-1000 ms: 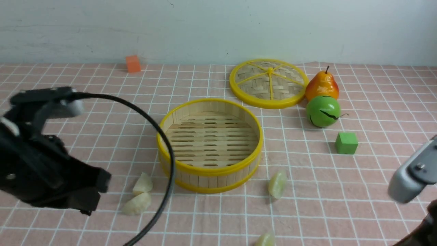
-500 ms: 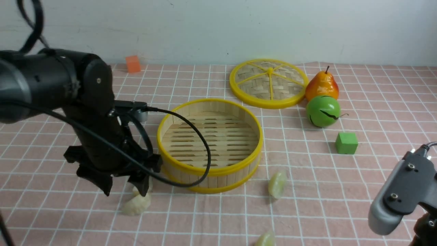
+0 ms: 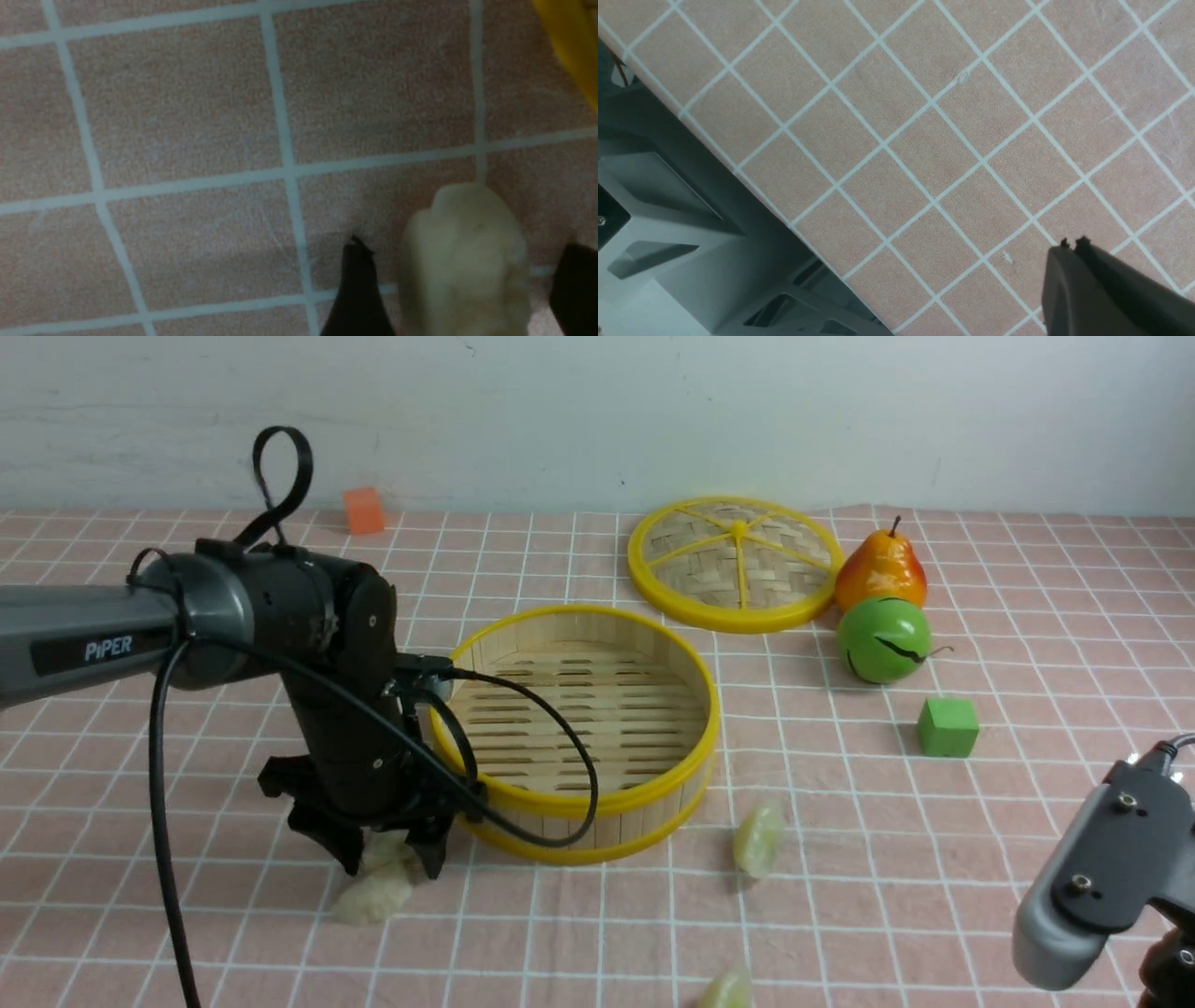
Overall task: Put the dumplings into the steamer on the table with the pink tablecloth.
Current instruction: 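Reach for and grasp a dumpling on the table with the left gripper, then place the dumpling into the bamboo steamer basket with the left gripper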
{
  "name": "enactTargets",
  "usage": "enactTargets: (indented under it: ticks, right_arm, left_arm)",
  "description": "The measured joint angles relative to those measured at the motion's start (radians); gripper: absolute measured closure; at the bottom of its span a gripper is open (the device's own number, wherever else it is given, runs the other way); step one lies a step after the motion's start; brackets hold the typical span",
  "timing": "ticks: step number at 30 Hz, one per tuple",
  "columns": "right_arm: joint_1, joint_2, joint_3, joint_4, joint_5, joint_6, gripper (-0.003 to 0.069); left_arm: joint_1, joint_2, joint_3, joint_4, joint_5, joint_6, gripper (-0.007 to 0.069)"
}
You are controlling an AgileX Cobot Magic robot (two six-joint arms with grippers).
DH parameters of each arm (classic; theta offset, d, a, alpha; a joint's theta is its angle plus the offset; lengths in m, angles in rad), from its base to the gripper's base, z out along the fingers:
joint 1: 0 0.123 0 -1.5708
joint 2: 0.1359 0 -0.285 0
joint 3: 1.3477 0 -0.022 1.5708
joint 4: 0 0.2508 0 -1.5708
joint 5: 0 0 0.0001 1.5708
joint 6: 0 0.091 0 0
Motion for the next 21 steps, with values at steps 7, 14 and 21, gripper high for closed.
enactTargets:
  ticks: [7,14,21]
  right_arm:
    - [0.0,0.0,0.0,0.0,-0.029,0.0,0.0648]
    - [0.0,0.001,0.0,0.0,-0.064,0.0,0.0645]
    - [0.0,0.001,0.0,-0.007,-0.071,0.0,0.0643]
  left_arm:
    - [-0.001,-0.026,-0.035,0.002,0.04,-0.004,0.0337]
    - [-0.044,-0.102,-0.205,0.003,0.118,-0.004,0.0337]
    - [-0.201,-0.053,-0.404,-0.005,0.104,-0.006,0.0337]
